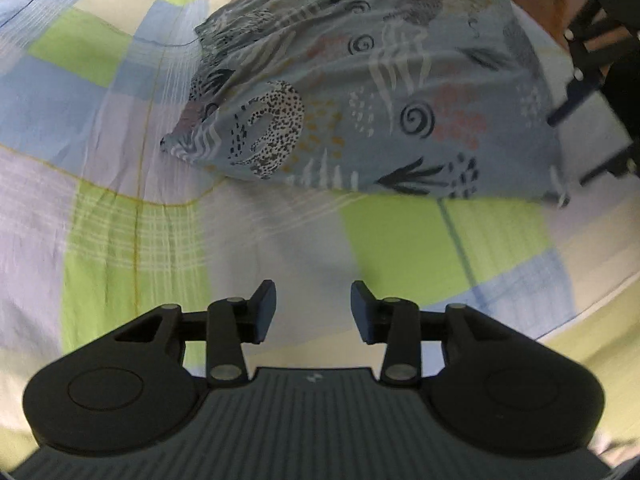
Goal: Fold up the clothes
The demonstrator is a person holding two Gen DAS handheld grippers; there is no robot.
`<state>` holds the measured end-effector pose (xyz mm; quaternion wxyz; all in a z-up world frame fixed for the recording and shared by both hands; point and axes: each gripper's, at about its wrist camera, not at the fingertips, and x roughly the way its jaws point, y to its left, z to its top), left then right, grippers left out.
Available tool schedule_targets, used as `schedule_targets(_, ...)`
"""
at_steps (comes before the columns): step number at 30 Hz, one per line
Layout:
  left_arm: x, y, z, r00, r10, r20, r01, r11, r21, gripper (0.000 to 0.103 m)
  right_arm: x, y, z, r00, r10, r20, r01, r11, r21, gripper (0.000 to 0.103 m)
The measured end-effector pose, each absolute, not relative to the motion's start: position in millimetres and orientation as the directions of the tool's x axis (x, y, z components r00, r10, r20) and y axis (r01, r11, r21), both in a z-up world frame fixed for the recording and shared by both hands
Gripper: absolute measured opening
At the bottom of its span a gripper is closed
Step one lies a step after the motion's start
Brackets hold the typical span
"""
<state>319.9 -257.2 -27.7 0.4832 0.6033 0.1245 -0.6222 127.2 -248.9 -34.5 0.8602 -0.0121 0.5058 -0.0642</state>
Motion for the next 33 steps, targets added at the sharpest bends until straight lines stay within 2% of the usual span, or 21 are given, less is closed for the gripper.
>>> schedule_targets(5, 333.5, -262.2, -35.0, 0.176, -0.473, -0.863, 0.678, -0.577, 0.455, 0.037, 142.5, -217.7, -55.5, 0.475, -0.157, -0.866, 0.036, 0.987, -0.159, 0.045)
schedule_targets(7, 337.2, -265.6, -37.6, 0.169, -0.468, -0.867, 0.657, -0.603, 0.453, 0.037, 144.9, -207.9, -58.8, 0.487, -0.204, -0.849, 0.004, 0.973, -0.232, 0.053)
schedule_targets(9, 338.9, -268.0, -38.6, 0.162, -0.477, -0.864, 0.631, -0.623, 0.462, 0.037, 149.1, -203.3, -61.7, 0.504, -0.234, -0.831, -0.025, 0.958, -0.284, 0.053)
schedule_targets(11, 339.9, -271.2, -39.0, 0.155, -0.474, -0.867, 0.608, -0.645, 0.462, 0.037, 152.2, -202.6, -63.5, 0.514, -0.254, -0.819, -0.042, 0.947, -0.32, 0.049)
schedule_targets(13, 340.2, -275.1, -39.5, 0.148, -0.475, -0.867, 0.591, -0.66, 0.463, 0.039, 154.8, -209.0, -62.3, 0.511, -0.261, -0.819, -0.033, 0.946, -0.322, 0.035)
schedule_targets(14, 340.3, -277.4, -40.0, 0.143, -0.472, -0.87, 0.584, -0.67, 0.459, 0.04, 155.2, -212.1, -62.9, 0.507, -0.265, -0.82, -0.031, 0.945, -0.325, 0.033)
schedule_targets(15, 340.5, -280.0, -41.0, 0.138, -0.468, -0.873, 0.574, -0.68, 0.456, 0.04, 155.2, -214.4, -63.1, 0.503, -0.268, -0.822, -0.028, 0.945, -0.326, 0.016)
schedule_targets(16, 340.4, -282.3, -42.0, 0.137, -0.469, -0.872, 0.563, -0.687, 0.458, 0.04, 154.9, -216.8, -62.8, 0.497, -0.27, -0.825, -0.02, 0.946, -0.322, 0.007)
schedule_targets(21, 344.3, -298.8, -50.5, 0.147, -0.494, -0.857, 0.473, -0.726, 0.499, 0.041, 148.1, -228.1, -51.3, 0.502, -0.231, -0.833, 0.006, 0.965, -0.264, 0.005)
schedule_targets(29, 362.4, -352.5, -73.4, 0.192, -0.549, -0.813, 0.287, -0.761, 0.582, 0.041, 132.8, -259.3, -0.2, 0.574, -0.151, -0.805, 0.063, 0.988, -0.14, 0.005)
schedule_targets(33, 364.3, -378.5, -83.1, 0.179, -0.609, -0.773, 0.116, -0.767, 0.631, 0.041, 127.8, -281.4, 17.2, 0.595, -0.125, -0.794, 0.081, 0.992, -0.095, 0.005)
